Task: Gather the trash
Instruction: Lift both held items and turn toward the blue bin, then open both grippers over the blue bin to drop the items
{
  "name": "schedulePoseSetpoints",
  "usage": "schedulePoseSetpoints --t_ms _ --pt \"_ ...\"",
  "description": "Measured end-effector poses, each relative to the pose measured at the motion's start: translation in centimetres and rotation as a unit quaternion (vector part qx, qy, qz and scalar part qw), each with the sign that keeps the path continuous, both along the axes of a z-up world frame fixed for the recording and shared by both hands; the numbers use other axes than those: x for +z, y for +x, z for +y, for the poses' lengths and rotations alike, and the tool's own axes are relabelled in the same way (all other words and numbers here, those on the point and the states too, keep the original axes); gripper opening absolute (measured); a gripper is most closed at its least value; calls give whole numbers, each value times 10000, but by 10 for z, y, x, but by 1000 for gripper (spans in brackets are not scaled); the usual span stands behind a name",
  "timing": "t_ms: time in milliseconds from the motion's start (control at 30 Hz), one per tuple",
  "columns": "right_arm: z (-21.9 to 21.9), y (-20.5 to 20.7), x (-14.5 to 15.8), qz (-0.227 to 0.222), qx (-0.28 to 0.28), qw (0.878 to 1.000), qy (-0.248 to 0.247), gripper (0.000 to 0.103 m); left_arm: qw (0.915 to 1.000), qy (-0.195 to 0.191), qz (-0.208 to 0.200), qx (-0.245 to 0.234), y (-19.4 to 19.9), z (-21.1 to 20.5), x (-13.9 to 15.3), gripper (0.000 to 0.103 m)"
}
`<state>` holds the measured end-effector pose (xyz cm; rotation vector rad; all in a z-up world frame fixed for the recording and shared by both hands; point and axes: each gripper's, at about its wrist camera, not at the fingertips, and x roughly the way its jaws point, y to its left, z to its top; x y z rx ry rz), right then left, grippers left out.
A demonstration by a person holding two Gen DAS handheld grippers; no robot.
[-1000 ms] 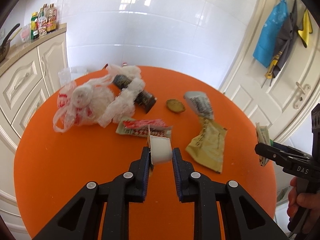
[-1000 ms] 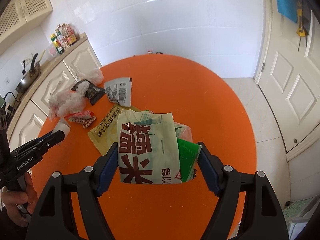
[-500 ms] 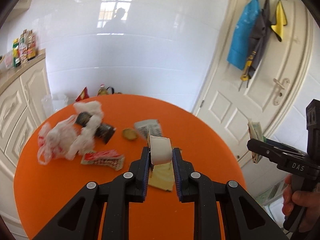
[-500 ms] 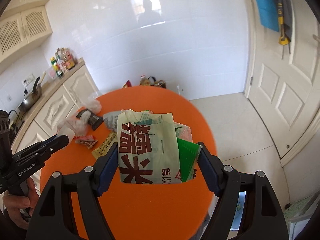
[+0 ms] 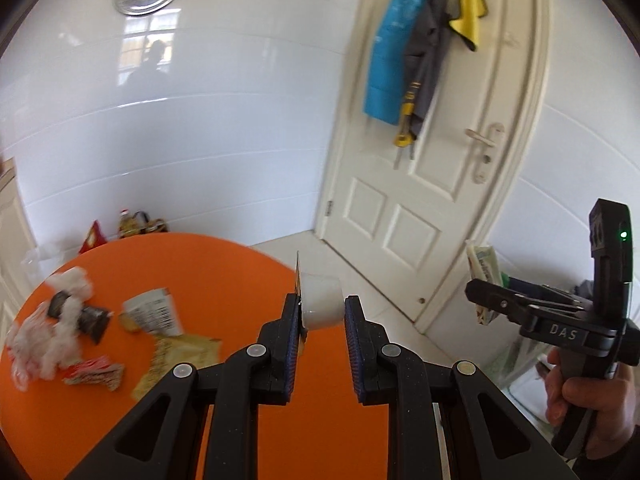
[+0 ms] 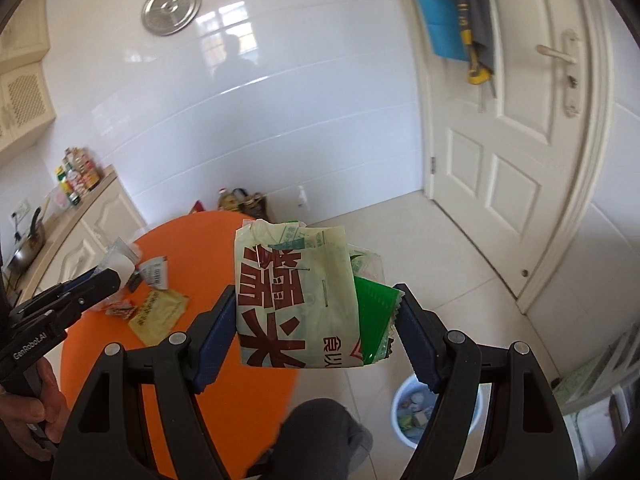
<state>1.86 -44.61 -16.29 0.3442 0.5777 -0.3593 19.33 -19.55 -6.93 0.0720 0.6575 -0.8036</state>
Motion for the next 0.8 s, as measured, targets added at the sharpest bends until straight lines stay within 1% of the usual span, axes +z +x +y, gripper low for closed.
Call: schedulePoseSetpoints --t_ms 167,267,367,400,467,567,667,700,767,800 --pt "-42 -41 -5 40 -597 9982 78 76 9980 38 4 -638 -7 -61 -4 18" --pt "-65 -59 -14 99 -887 9959 178 76 9945 106 126 -1035 -9 -102 -15 18" --pt "-94 -75 -31 179 -1160 9924 373 76 9896 224 328 -1379 -6 -142 -31 18" --pt "-103 -79 -39 230 -1244 9909 449 76 9868 300 438 -1529 -7 -158 -39 18" --pt "-121 -86 -60 373 -1379 9875 661 76 9832 420 574 -1684 -1 -182 -52 18" --pt "-145 -91 -92 606 -1530 9814 992 76 9751 738 858 -1907 7 -223 -80 18" --pt "-169 -92 -130 776 -1661 9727 1422 76 9683 980 1124 -2005 29 -258 -100 18" --pt "-171 -91 -140 819 -1684 9705 1519 76 9659 1060 1229 -2018 35 -268 -108 18" --pt "-184 -89 -161 922 -1739 9646 1757 76 9591 1313 1453 -2045 46 -289 -130 18" --pt "-190 -88 -171 946 -1770 9618 1861 76 9577 1413 1481 -2023 51 -299 -137 18"
